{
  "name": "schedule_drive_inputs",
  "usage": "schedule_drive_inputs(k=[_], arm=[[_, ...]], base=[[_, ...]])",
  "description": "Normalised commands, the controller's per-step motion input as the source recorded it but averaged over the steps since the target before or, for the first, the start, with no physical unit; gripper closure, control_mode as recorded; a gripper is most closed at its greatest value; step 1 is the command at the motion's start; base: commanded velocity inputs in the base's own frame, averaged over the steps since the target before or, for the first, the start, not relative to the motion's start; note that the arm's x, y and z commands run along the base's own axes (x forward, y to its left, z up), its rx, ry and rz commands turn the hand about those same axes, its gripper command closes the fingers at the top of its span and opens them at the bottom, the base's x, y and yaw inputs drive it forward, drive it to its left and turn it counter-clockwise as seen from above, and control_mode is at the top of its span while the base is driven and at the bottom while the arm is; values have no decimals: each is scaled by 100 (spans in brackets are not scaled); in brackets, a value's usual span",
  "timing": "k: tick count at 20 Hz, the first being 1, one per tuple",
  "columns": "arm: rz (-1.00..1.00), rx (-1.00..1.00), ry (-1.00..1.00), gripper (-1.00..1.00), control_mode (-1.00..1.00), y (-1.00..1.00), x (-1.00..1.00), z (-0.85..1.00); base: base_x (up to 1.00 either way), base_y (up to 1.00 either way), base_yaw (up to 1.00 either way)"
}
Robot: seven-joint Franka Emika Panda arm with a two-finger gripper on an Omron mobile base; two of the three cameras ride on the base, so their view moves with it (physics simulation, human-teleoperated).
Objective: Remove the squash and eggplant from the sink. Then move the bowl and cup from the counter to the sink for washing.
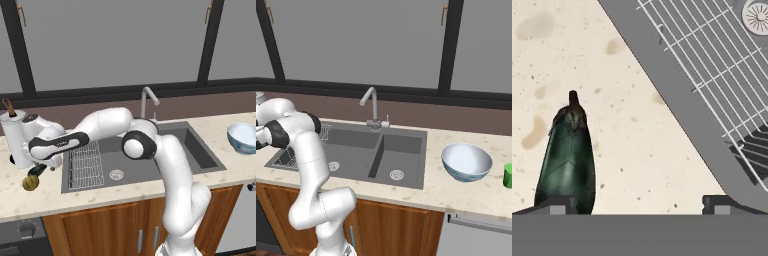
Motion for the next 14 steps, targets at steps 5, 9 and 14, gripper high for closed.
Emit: schedule_drive_inputs(k=[5, 9, 14], arm=[[0, 0, -3, -100, -100, -28, -24, 14], [0, 0, -4, -100, -100, -30, -25, 17], [0, 0, -5, -100, -100, -31, -26, 16]], base=[[0, 0, 0], [0, 0, 0], [0, 0, 0]])
